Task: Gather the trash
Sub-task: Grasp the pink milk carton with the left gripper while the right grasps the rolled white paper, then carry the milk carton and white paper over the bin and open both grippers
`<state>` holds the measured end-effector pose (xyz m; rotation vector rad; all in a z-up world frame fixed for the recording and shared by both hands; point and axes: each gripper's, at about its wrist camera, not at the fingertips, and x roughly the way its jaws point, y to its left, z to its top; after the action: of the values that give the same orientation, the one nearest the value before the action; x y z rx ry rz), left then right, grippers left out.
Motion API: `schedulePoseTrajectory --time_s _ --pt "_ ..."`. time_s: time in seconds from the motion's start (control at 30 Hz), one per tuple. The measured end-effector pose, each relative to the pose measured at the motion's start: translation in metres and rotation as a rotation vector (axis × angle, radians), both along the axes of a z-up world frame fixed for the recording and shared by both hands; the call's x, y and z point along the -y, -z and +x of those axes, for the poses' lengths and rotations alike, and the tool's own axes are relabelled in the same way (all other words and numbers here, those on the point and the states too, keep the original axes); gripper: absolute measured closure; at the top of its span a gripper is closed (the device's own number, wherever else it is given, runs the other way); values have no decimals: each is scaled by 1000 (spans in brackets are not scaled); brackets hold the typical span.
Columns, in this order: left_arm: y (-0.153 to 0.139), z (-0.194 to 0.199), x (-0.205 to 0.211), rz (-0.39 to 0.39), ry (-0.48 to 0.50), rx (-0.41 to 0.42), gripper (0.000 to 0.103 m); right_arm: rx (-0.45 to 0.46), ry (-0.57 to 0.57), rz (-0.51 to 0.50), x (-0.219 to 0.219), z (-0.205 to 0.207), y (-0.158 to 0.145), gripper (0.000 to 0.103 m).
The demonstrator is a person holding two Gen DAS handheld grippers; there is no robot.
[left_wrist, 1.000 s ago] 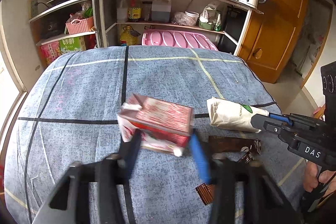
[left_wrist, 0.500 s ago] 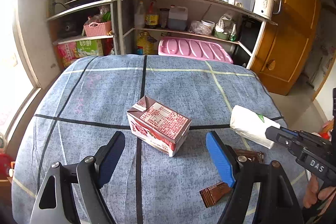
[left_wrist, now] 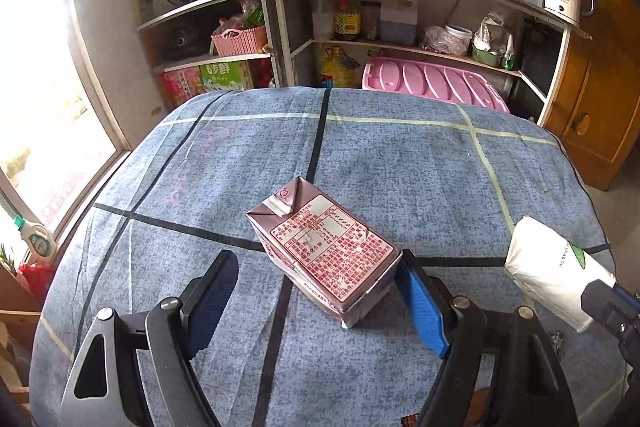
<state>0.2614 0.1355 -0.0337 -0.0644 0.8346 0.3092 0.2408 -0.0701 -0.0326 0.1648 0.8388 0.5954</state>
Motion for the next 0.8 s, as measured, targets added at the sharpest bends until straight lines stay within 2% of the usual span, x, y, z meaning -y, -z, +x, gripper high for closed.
schedulePoseTrajectory --time_s 0.23,0.3,0.37,0.43,0.5,0.57,0.63,0.73,0.8 --pt "-7 -24 -26 -86 -55 76 29 2 1 -6 -1 -2 1 93" --pt "-7 -26 -31 -80 -69 83 29 1 4 -6 -2 -3 1 93" --pt "-3 -24 -35 -103 -65 69 34 1 5 -8 -3 -3 1 93" --pt "6 -18 -37 -146 -59 35 45 5 5 -13 -4 -3 1 93" --pt "13 -15 -35 -134 -58 15 52 4 6 -12 -4 -3 0 93" --pt "16 -14 -33 -158 -51 10 56 4 7 -11 -4 -3 0 93" --pt "17 -15 -32 -159 -49 9 66 2 12 -11 -4 -3 0 93" --pt "12 -16 -29 -141 -38 20 67 6 10 -10 -5 -4 0 93" --pt "10 -18 -29 -155 -37 27 67 10 12 -11 -5 -5 -1 93"
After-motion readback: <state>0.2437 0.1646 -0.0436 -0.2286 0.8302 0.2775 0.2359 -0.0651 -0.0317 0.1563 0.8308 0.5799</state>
